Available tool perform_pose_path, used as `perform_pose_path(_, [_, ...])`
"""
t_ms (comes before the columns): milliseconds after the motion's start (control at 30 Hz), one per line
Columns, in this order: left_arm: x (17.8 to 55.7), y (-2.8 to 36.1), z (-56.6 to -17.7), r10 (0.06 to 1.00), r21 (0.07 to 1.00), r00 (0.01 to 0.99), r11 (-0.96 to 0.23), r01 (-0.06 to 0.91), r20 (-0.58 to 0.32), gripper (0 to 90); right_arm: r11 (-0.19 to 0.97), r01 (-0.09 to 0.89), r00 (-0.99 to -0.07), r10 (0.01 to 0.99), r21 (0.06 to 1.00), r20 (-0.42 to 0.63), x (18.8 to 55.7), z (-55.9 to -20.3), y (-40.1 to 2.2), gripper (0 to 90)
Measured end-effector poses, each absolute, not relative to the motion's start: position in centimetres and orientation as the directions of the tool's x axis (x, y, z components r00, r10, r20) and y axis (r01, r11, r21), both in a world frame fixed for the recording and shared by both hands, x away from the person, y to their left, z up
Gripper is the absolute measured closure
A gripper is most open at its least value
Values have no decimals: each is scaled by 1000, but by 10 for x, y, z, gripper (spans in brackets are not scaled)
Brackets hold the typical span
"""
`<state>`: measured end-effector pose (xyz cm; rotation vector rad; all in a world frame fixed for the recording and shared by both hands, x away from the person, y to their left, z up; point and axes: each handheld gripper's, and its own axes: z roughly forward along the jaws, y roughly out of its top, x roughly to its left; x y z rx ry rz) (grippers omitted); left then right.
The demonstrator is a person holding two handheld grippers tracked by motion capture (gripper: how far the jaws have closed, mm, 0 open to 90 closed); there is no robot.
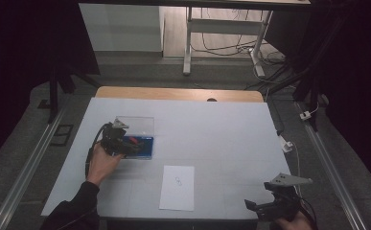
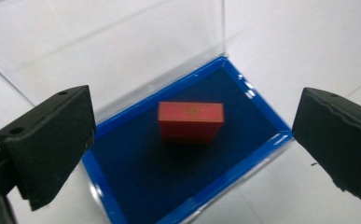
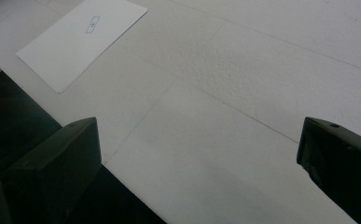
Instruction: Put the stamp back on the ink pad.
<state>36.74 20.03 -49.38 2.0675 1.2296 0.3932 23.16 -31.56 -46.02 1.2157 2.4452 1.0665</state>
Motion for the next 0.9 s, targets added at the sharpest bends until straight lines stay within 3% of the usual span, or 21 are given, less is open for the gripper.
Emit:
perform_pose_path(100, [365, 199, -492, 875, 697, 480, -304, 650, -66, 0, 396, 608, -637, 760, 688, 126, 232, -460, -316, 0])
perform_pose_path(433, [354, 205, -483, 850, 713, 522, -319, 624, -75, 0, 396, 609, -636, 761, 688, 125, 231, -460, -315, 0])
perform_pose_path(667, [349, 213, -479, 823, 713, 545, -284, 641, -162, 0, 396, 608, -637, 761, 688, 125, 231, -460, -316, 0])
perform_pose_path(900, [338, 213, -470, 799, 733, 574, -282, 619, -177, 0, 393, 608, -636, 761, 689, 127, 231, -460, -316, 0])
